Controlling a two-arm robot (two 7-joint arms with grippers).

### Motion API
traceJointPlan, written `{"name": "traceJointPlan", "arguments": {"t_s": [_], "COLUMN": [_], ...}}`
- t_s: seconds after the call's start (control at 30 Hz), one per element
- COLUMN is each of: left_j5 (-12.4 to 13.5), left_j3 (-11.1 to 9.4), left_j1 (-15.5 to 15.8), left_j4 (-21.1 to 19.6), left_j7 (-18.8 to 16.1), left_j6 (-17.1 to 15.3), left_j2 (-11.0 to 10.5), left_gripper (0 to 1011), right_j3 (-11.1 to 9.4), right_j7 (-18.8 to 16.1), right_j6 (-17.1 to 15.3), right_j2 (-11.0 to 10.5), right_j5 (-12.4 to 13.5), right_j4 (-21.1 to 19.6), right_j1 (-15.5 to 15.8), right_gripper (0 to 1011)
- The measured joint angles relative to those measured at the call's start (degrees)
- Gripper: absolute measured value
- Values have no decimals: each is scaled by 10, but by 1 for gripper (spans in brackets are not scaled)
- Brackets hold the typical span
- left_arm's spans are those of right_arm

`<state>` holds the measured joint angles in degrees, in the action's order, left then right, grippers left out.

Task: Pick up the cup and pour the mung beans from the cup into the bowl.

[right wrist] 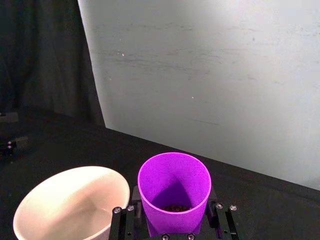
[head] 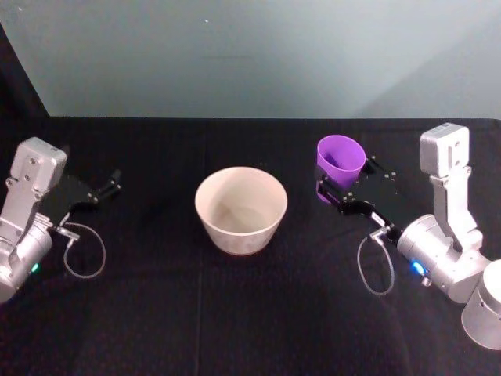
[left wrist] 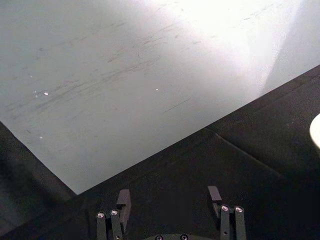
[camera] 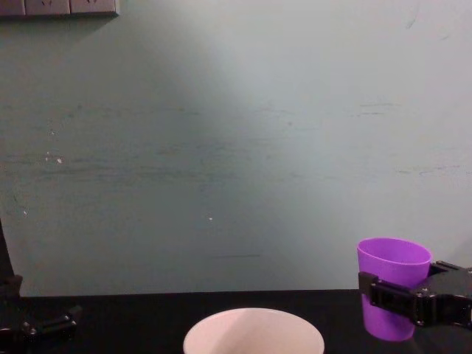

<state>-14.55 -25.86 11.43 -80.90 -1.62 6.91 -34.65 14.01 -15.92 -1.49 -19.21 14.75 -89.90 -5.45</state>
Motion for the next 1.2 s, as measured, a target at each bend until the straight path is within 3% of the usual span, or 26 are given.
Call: {"name": "traceJointPlan", "arguments": {"t_s": [1.2], "left_j5": [0], "left_j3": [0], "left_j1": [0], "left_j4": [0], "left_j7": [0], "left_j6": [0], "left_j2": [0], "left_gripper": [1000], "right_j3": [0], "right_j7": [0], "right_j6": [0], "right_j2": [0], "right_j5": [0], "right_j4": [0], "right_j1": [0], "right_gripper": [726]}}
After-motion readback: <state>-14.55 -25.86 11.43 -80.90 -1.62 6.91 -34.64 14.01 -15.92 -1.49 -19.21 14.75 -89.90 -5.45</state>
